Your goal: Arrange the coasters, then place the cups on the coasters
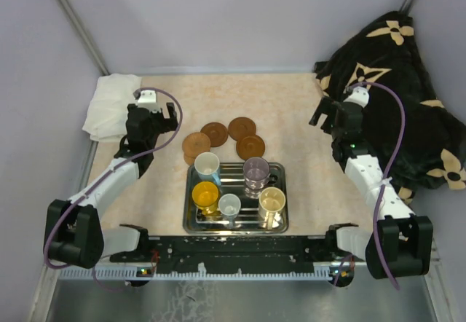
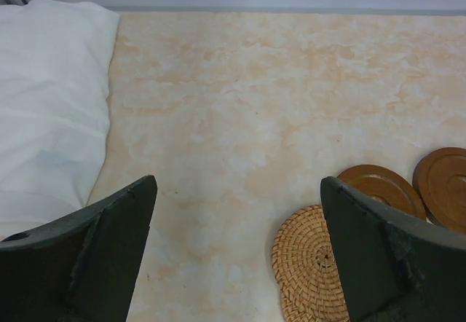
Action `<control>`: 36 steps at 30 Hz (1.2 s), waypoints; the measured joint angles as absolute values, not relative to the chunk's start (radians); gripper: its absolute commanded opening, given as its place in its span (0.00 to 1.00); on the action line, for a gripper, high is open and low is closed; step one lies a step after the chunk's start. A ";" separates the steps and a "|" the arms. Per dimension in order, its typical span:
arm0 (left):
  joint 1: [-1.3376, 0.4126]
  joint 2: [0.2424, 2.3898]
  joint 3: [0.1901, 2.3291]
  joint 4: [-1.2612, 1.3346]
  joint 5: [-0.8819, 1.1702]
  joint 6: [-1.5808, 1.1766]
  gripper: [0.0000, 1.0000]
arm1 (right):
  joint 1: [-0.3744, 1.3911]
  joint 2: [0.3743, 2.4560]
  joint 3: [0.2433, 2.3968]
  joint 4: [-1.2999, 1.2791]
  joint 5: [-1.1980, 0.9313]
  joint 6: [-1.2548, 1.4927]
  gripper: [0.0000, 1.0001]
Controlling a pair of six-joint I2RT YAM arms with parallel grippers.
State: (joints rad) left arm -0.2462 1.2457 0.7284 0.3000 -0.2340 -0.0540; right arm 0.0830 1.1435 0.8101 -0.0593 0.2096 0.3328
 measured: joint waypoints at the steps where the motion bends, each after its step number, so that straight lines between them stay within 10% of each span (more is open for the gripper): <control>1: -0.246 1.246 0.728 0.300 -0.235 -0.054 1.00 | 0.083 1.143 0.809 -0.060 0.210 0.332 0.99; 36: -0.246 1.458 0.900 0.171 -0.197 -0.102 1.00 | 0.083 1.308 0.860 -0.046 0.036 0.381 0.99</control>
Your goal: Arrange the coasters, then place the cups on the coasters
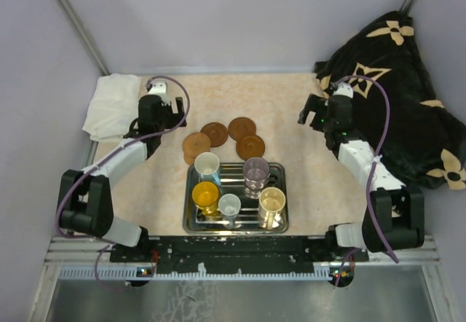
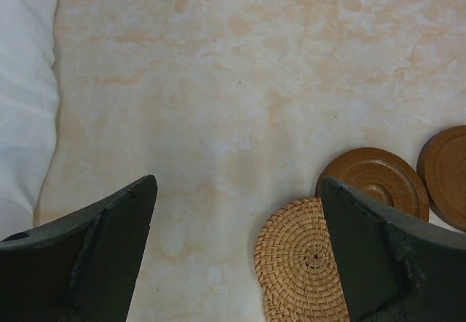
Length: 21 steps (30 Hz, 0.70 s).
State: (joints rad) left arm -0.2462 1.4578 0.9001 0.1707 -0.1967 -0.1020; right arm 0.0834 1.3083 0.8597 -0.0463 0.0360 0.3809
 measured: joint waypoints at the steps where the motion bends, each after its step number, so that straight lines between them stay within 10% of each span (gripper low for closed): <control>1: -0.246 1.467 0.907 0.160 -0.196 -0.107 1.00 | 0.096 1.319 0.873 -0.049 0.044 0.371 0.99; 11: -0.246 1.623 1.125 -0.102 -0.194 -0.135 0.95 | 0.274 1.521 1.223 -0.134 0.097 0.282 0.97; 21: -0.246 1.755 1.217 -0.282 -0.199 -0.166 0.99 | 0.389 1.837 1.421 -0.303 0.140 0.218 0.62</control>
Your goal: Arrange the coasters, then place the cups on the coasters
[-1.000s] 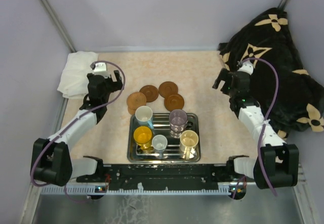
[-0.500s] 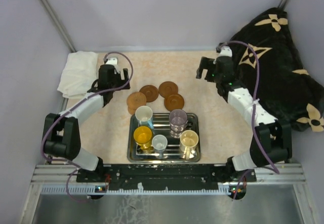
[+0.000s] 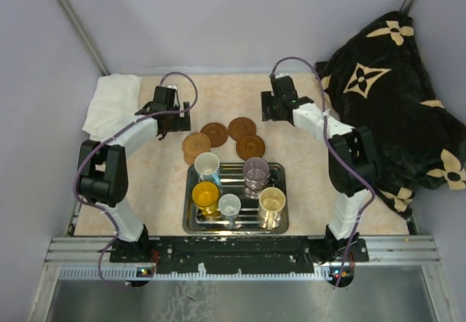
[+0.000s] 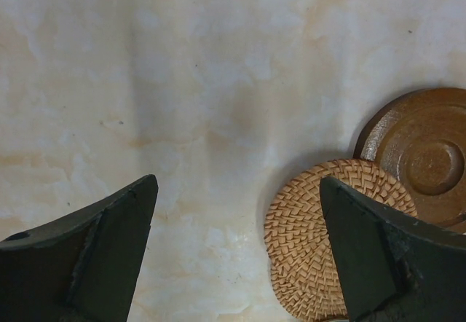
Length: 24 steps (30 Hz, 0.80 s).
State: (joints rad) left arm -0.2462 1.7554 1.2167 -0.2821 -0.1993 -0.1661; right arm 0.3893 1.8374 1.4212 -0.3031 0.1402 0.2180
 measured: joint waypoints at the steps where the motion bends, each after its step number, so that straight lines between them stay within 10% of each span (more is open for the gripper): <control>1: -0.246 1.759 1.214 -0.290 -0.200 -0.167 0.99 | 0.390 1.860 1.419 -0.318 0.128 0.218 0.61; 24: -0.246 1.761 1.210 -0.280 -0.177 -0.183 0.98 | 0.500 1.898 1.257 -0.275 -0.027 0.219 0.59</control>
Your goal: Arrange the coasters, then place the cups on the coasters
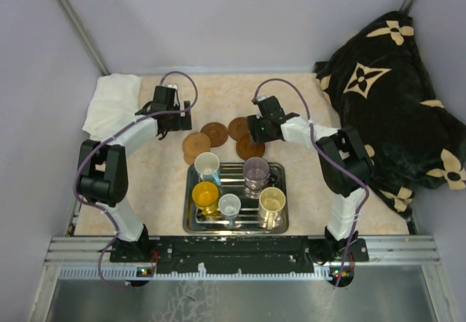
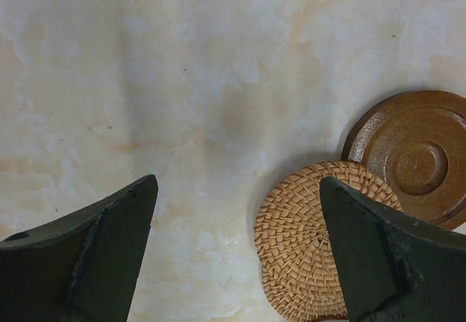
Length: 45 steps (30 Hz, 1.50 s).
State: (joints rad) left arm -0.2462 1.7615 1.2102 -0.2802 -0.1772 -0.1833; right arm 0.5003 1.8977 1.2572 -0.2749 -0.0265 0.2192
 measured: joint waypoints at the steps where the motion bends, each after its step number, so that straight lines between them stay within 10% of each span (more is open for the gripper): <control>1: -0.246 1.761 1.210 -0.278 -0.175 -0.183 0.98 | 0.500 1.898 1.257 -0.272 -0.027 0.219 0.56; 7: -0.246 1.761 1.210 -0.276 -0.174 -0.184 0.98 | 0.500 1.914 1.257 -0.264 -0.033 0.219 0.46; 15: -0.246 1.761 1.210 -0.278 -0.180 -0.183 0.98 | 0.501 1.927 1.258 -0.221 -0.061 0.233 0.01; 27: -0.246 1.761 1.210 -0.278 -0.183 -0.184 0.97 | 0.501 1.921 1.255 -0.245 0.012 0.214 0.00; 30: -0.246 1.761 1.210 -0.278 -0.182 -0.184 0.97 | 0.501 1.905 1.257 -0.258 0.024 0.204 0.39; 34: -0.246 1.761 1.210 -0.278 -0.183 -0.184 0.98 | 0.501 1.869 1.264 -0.262 0.004 0.197 0.60; 45: -0.246 1.761 1.210 -0.277 -0.213 -0.183 0.99 | 0.548 1.903 1.397 -0.284 -0.003 0.191 0.69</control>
